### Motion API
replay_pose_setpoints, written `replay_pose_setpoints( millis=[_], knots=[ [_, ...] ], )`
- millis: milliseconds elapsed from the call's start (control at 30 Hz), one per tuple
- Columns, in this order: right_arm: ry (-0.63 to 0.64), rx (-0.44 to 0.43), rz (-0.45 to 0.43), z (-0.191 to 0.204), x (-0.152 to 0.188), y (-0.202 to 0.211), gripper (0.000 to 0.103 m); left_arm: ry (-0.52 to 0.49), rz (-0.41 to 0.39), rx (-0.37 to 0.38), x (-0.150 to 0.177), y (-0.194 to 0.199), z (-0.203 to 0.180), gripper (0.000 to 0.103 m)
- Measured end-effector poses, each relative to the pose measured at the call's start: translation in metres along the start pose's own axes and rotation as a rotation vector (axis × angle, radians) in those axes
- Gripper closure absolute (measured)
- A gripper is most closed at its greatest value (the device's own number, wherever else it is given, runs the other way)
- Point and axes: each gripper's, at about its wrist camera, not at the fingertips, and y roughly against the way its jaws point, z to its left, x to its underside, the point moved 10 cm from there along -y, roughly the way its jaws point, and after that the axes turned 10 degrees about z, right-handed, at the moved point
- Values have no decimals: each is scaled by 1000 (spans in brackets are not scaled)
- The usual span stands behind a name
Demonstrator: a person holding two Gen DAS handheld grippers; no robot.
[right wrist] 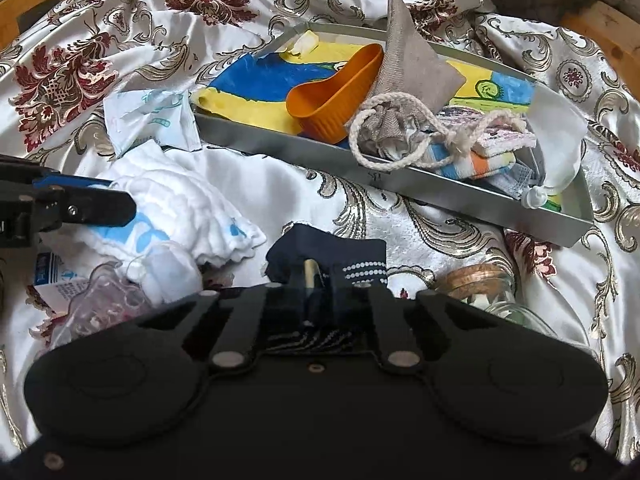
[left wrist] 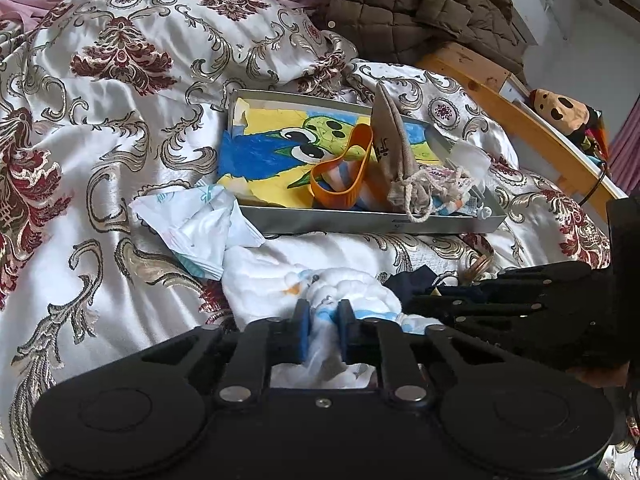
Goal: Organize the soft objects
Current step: 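Grasp the white blue-print towel with the left tool while the right tool grasps the navy striped sock, then carry the towel and striped sock with both tools to the tin tray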
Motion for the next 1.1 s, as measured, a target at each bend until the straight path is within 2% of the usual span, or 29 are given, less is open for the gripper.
replay_pose_setpoints(
  millis=[233,700,900,1000,1100],
  knots=[
    [-31,-34,-54,3,1,37,103,27,-38,25,-7,11,-3,97],
    [-132,-149,-317,-22,-39,131,103,98,-233,18,-40,76,-27,97],
    [-158,-174,-390,-38,-56,154,103,72,-272,13,-52,92,-48,97],
    [-176,-188,-419,-47,-64,161,103,54,-285,-9,-65,94,-59,97],
    [-201,-203,-454,-61,-71,169,103,77,-316,-6,-89,94,-69,97]
  ],
)
